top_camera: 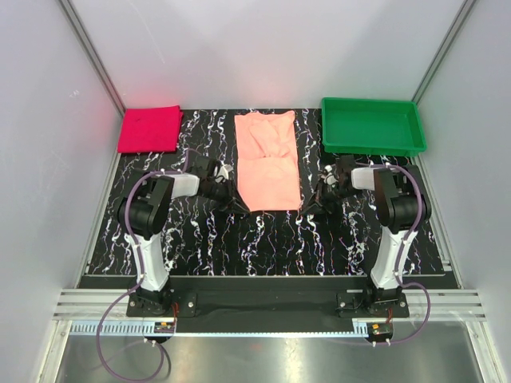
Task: Fold and stack the t-shirts
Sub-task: Fold the tshirt
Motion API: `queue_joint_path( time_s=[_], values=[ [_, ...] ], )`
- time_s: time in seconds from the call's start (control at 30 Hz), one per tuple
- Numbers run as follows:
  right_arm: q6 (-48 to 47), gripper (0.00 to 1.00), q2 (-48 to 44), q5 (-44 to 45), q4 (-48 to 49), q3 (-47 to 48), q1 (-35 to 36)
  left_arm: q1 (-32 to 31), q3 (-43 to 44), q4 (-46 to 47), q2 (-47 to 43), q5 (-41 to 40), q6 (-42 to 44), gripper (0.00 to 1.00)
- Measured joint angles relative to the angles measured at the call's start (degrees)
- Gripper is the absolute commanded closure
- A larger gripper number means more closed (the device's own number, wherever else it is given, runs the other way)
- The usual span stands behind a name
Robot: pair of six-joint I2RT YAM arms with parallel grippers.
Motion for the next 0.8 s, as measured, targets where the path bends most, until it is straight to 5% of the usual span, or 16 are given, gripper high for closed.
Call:
queue_joint_path(
  time_s=[0.13, 0.2, 0.27, 0.47, 0.8],
  values=[
    [-0.1, 0.73, -3.4, 3.5, -4.5, -2.2, 0.0, 0.0, -0.6, -3.7, -3.3, -1.6, 1.7, 0.46],
    [-0.2, 0.52, -5.2, 4.7, -6.0, -2.7, 0.0, 0.0, -0.8, -6.6, -5.9, -2.8, 2.4, 0.35],
    [-0.2, 0.45, -7.1, 5.7, -6.7, -3.1, 0.0, 0.0, -0.8, -9.0, -9.2, -4.2, 2.7, 0.28],
    [2.6, 0.44, -6.8, 5.2, -4.9, -3.1, 0.0, 0.0, -1.1, -11.7, -15.9, -9.3, 1.5, 0.32],
    [8.5, 0.45, -3.8, 4.8, -2.2, -0.1, 2.9, 0.0, -3.2, -11.0, -11.3, -16.5, -2.9, 0.36]
  ],
)
